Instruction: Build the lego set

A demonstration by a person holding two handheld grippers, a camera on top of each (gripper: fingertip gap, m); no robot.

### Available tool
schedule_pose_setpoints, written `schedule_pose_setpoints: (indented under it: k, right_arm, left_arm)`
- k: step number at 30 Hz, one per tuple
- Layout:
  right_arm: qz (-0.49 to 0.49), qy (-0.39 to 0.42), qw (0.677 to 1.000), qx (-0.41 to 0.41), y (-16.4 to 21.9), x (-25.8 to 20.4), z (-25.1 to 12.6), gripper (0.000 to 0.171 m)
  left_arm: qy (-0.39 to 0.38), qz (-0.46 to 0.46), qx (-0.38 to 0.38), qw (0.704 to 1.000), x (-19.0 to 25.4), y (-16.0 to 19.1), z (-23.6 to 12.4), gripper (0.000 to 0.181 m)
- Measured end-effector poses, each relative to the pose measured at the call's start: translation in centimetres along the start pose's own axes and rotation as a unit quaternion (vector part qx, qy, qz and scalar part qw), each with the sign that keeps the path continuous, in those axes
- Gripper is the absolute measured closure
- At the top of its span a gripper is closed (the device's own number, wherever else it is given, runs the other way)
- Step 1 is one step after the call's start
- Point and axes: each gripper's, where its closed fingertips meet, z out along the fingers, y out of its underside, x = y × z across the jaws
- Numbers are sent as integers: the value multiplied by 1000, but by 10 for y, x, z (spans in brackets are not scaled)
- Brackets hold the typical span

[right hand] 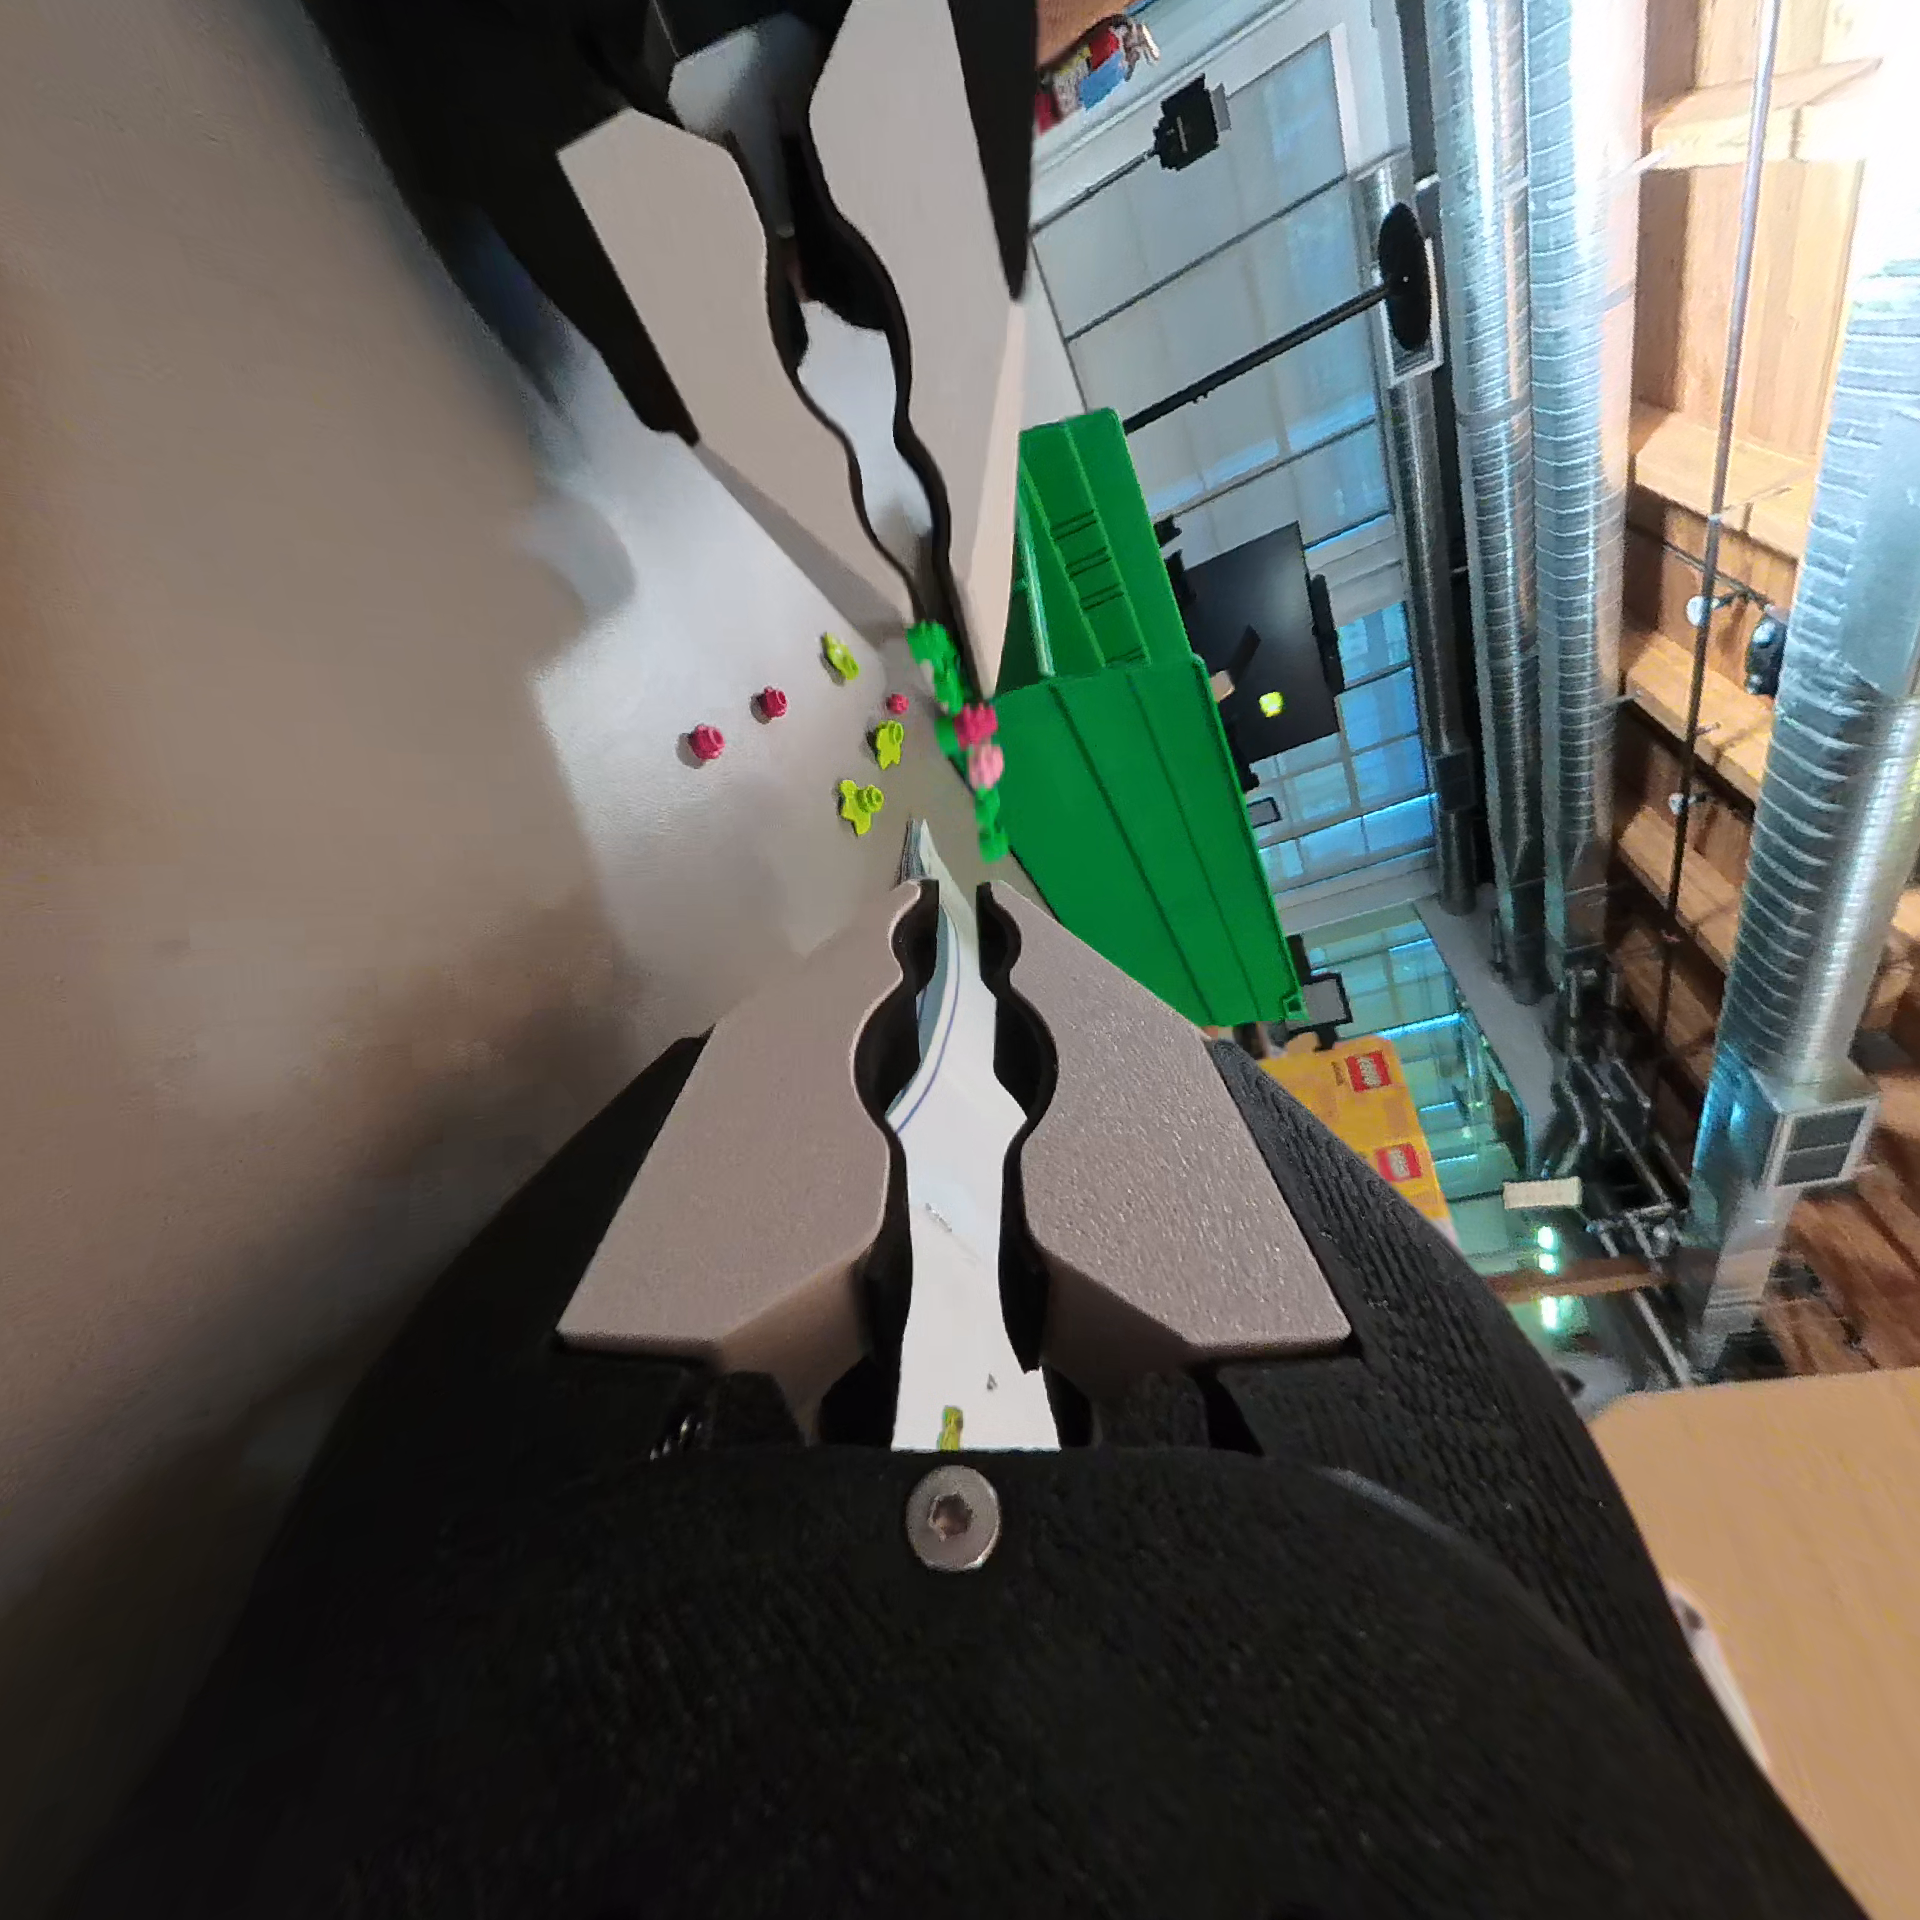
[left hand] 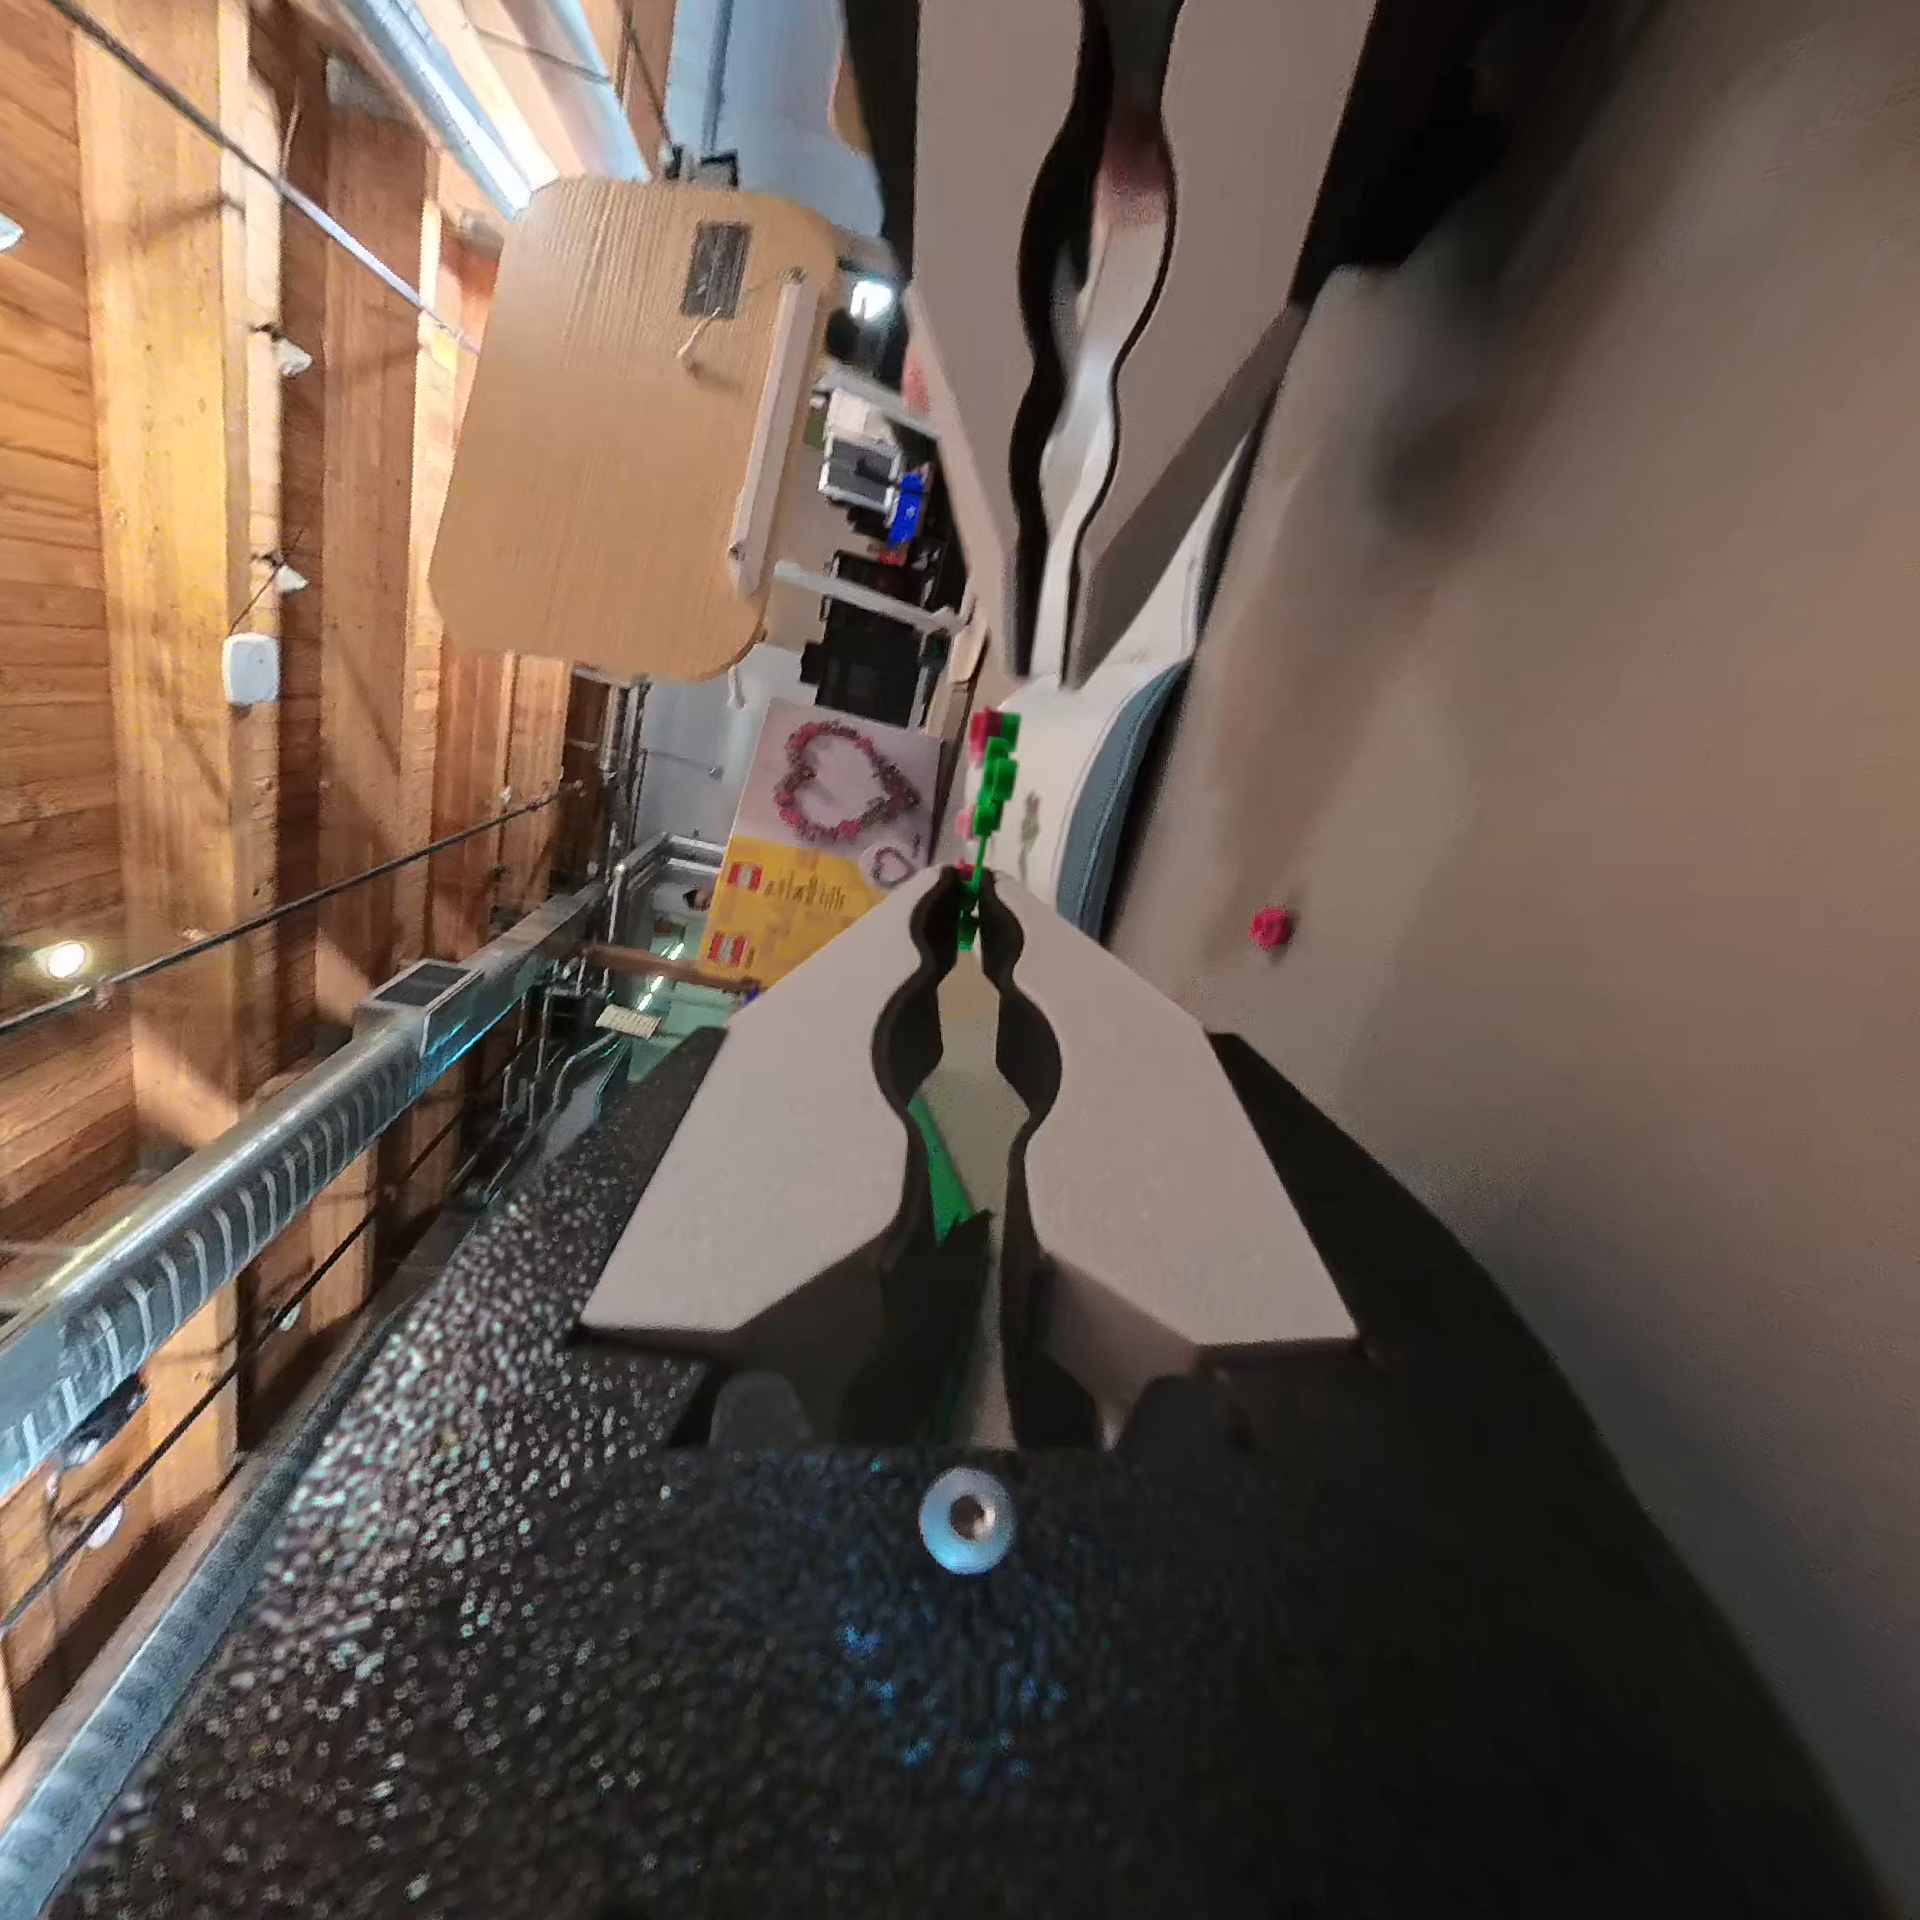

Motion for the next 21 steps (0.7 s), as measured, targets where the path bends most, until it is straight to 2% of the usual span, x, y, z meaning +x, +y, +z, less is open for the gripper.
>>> schedule_pose_setpoints:
  k: [3,7,13,17,21]
  right_arm:
    - [63,-24,998,-8,6,1,1,164]
    - [158,-122,980,-7,4,-11,12,159]
    - [330,-210,918,-61,6,-10,41,154]
    - [356,-263,889,-116,12,-18,54,152]
    - [366,-273,879,-137,15,-21,68,152]
  left_arm:
    - [-34,-19,-34,999,-14,23,-9,181]
    - [-84,-79,-90,989,-34,55,-15,181]
    - [-94,-74,-114,986,-35,64,-14,181]
    - [-88,-89,-109,986,-34,64,-15,181]
    - [-83,-91,-108,987,-33,65,-14,181]
